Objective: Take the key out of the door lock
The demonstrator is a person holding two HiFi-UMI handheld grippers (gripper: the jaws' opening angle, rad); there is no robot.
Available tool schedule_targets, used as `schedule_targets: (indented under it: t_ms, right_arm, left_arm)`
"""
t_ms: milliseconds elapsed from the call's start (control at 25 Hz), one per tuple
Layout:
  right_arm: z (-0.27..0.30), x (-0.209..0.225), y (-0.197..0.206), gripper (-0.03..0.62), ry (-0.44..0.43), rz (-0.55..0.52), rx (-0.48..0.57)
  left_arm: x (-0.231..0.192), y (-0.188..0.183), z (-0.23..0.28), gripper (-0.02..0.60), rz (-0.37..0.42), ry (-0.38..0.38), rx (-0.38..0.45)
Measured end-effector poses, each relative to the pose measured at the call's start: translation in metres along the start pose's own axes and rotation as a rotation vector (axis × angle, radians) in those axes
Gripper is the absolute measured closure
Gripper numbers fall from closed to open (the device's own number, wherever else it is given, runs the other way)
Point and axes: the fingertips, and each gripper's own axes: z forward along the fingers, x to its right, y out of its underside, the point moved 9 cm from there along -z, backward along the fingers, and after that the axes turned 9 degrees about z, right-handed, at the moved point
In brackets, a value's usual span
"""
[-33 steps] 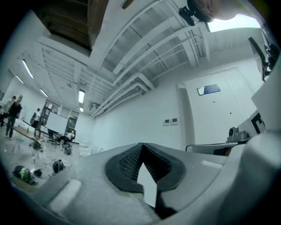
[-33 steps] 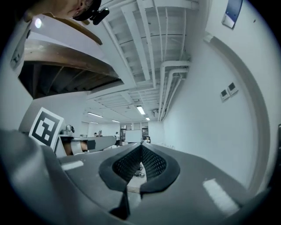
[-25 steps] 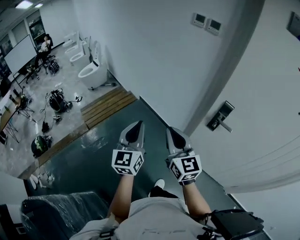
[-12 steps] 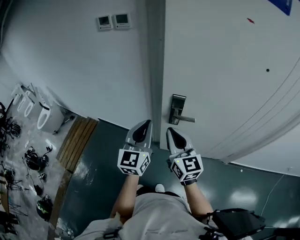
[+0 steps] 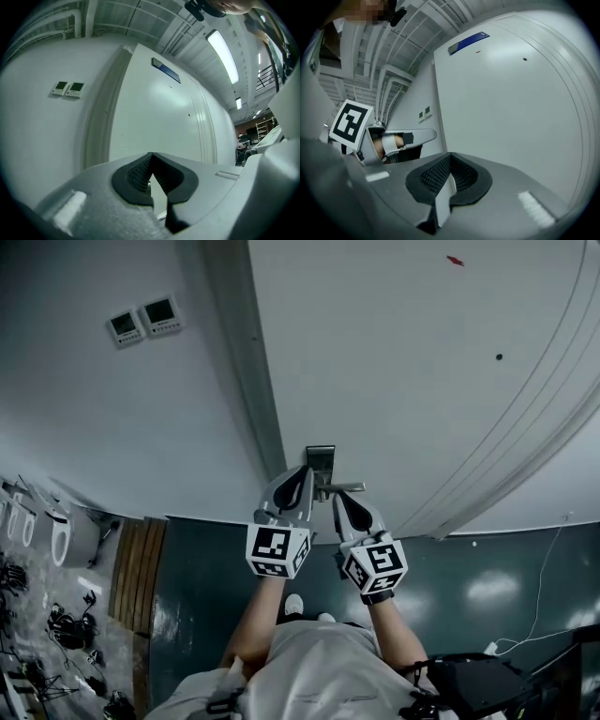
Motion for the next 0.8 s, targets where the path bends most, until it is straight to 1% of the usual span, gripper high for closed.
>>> schedule_targets:
  t_ms: [160,280,440,640,800]
  right_arm:
    - [0.018,0.000,0.004,0.591,0.069,-0.006,0.011]
    - [0.027,-0.002,0.008,0.591,0.105,-0.020,0.005]
    - [0.032,0.002,0.021,0.591,0.120,-0.011,-0.025]
    - [0.028,0.019,0.051,0.591,0.129,0.057,-0.110]
    - [0.026,0.025,0.073,0.591,0.111,0.113,-0.173]
  left_arm:
    - [-0.018,0.002,0.018,0.581,0.003,0.058,0.021]
    - [-0.030,0.012,0.025,0.581,-0.016,0.080,0.023]
    - [-0.047,0.027,0.036,0.581,-0.037,0.069,0.007]
    - [-0.055,0.042,0.050,0.581,-0.024,0.055,-0.045]
    - [-0.059,0.051,0.056,0.581,-0.028,0.040,-0.080]
